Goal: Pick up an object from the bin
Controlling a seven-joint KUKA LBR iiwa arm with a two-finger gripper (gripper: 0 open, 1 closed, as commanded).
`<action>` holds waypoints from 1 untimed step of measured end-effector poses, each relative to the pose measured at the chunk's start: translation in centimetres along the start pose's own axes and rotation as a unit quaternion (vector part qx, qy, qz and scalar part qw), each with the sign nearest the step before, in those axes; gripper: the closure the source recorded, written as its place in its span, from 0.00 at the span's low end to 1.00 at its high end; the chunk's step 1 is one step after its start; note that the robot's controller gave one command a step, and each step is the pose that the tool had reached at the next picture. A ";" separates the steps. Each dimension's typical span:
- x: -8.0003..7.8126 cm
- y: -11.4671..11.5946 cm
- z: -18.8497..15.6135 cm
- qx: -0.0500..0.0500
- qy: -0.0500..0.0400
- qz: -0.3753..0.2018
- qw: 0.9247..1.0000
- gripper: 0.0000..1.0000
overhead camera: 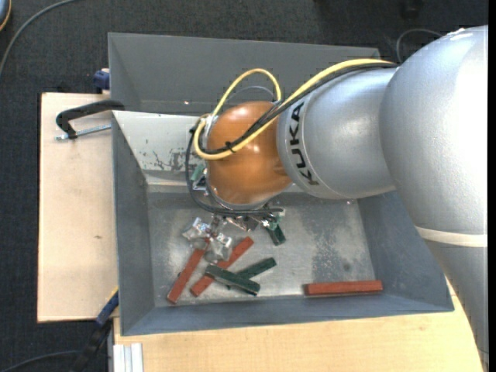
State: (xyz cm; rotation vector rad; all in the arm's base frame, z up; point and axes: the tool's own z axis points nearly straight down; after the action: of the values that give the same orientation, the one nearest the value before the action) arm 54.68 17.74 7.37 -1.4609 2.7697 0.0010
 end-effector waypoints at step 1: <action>0.1 0.1 0.2 -0.002 0.002 0.000 1.000 0.00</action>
Offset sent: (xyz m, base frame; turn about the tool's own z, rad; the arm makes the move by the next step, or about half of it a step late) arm 0.0000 0.0000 0.0000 0.0000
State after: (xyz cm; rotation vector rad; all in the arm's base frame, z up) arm 54.53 17.69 7.15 -1.4625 2.7743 0.0029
